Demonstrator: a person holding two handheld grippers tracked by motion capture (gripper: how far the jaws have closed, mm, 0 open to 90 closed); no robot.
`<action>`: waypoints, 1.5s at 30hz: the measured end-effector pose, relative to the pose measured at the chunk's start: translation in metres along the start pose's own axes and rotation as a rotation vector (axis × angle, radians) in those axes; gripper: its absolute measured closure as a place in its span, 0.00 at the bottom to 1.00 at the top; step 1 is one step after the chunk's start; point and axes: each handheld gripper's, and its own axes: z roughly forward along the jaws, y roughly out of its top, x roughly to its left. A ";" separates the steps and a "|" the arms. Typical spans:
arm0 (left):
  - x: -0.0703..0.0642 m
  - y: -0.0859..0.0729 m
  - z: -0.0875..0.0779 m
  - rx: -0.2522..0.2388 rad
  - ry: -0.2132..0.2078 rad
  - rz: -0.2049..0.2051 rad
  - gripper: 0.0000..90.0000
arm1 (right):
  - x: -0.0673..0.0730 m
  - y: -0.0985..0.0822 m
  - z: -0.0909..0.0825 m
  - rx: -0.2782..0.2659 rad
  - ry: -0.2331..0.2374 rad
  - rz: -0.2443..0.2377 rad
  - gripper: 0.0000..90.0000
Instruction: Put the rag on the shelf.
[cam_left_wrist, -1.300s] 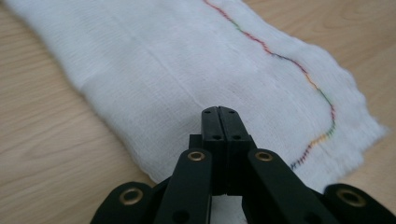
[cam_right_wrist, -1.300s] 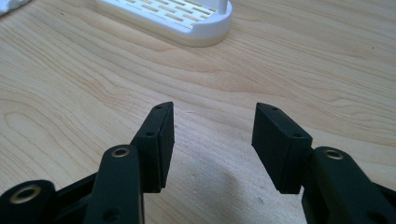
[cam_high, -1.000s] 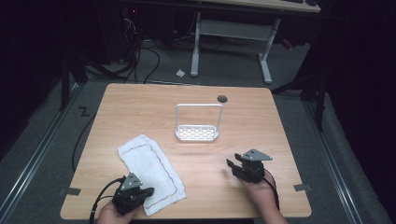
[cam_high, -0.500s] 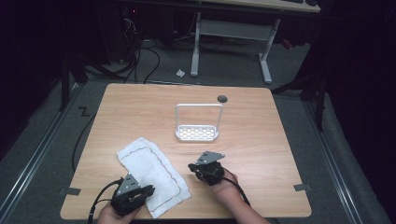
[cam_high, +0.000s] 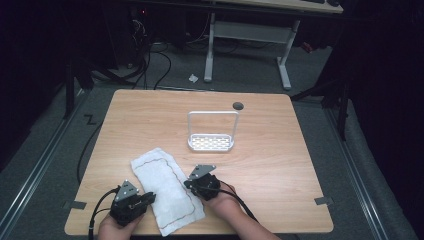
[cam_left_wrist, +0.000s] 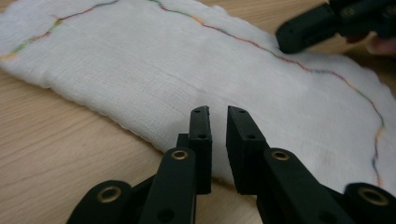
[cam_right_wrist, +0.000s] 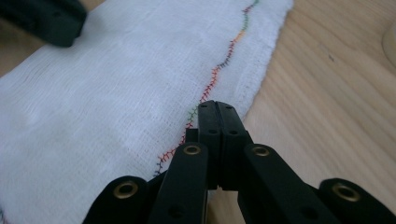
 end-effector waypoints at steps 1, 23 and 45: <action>-0.002 0.003 0.001 -0.015 -0.012 -0.005 0.88 | 0.003 -0.011 -0.011 0.000 0.000 0.001 1.00; -0.048 0.033 0.058 0.075 -0.105 0.078 0.90 | -0.030 -0.030 -0.034 0.020 -0.075 0.072 1.00; -0.020 0.068 0.093 -0.050 -0.037 -0.038 0.65 | -0.062 -0.076 -0.081 -0.097 -0.166 0.286 0.86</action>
